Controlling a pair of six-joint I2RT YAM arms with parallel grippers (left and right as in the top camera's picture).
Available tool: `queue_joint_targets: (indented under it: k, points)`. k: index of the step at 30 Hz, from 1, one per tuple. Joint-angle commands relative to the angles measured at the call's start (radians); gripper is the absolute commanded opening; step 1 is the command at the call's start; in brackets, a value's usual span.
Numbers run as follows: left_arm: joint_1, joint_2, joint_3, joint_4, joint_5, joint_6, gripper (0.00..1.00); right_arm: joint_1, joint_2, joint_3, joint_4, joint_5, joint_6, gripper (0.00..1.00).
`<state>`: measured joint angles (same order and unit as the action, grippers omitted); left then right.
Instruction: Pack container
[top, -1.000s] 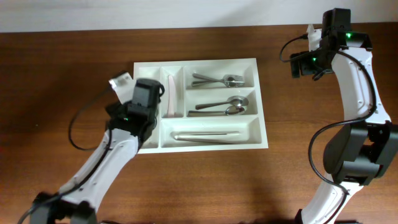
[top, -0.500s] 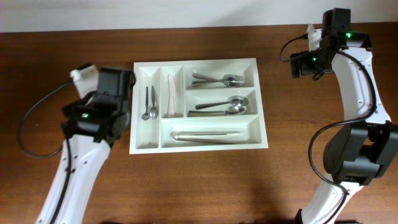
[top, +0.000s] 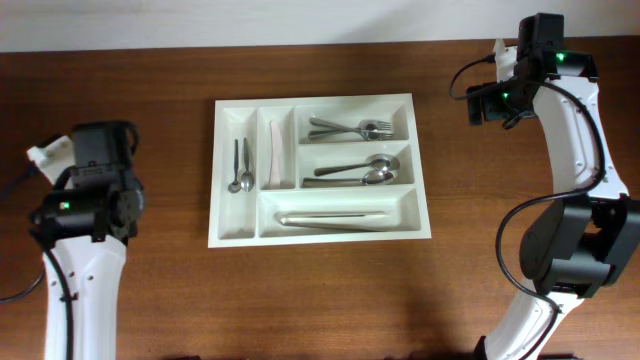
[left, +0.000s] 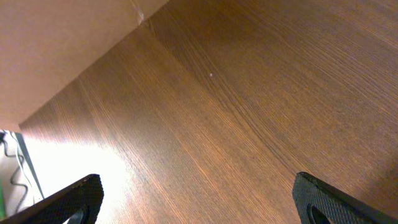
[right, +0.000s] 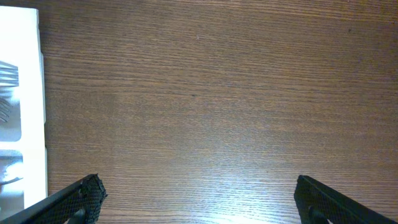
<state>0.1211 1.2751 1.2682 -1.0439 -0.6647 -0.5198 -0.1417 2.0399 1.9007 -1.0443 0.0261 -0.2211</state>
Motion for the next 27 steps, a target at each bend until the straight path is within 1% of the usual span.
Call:
queue_joint_targets:
  k: [1, 16, 18, 20, 21, 23, 24, 27]
  points:
    - [0.013, -0.015, 0.019, 0.003, 0.048, -0.006, 0.99, 0.004, -0.020, 0.003, 0.001, 0.001, -0.008, 0.99]
    - [0.013, -0.015, 0.019, -0.015, 0.038, -0.005, 0.99, 0.004, -0.020, 0.003, 0.001, 0.001, -0.008, 0.99]
    - [0.013, -0.016, 0.019, -0.013, 0.082, -0.006, 0.99, 0.004, -0.020, 0.003, 0.001, 0.001, -0.008, 0.99]
    - [0.013, -0.019, 0.019, -0.006, 0.159, -0.006, 0.99, 0.004, -0.020, 0.003, 0.001, 0.001, -0.008, 0.99]
    - [0.011, -0.040, 0.019, 0.037, 0.252, -0.005, 0.99, 0.004, -0.020, 0.003, 0.001, 0.001, -0.008, 0.99]
    - [-0.002, -0.087, 0.019, 0.119, 0.298, -0.002, 0.99, 0.004, -0.020, 0.003, 0.001, 0.001, -0.008, 0.99]
    - [-0.011, -0.112, 0.018, 0.169, 0.312, 0.019, 0.99, 0.004, -0.020, 0.003, 0.000, 0.001, -0.008, 0.99]
    - [-0.051, -0.194, 0.002, 0.353, 0.321, 0.152, 0.99, 0.004, -0.020, 0.003, 0.001, 0.001, -0.008, 0.99]
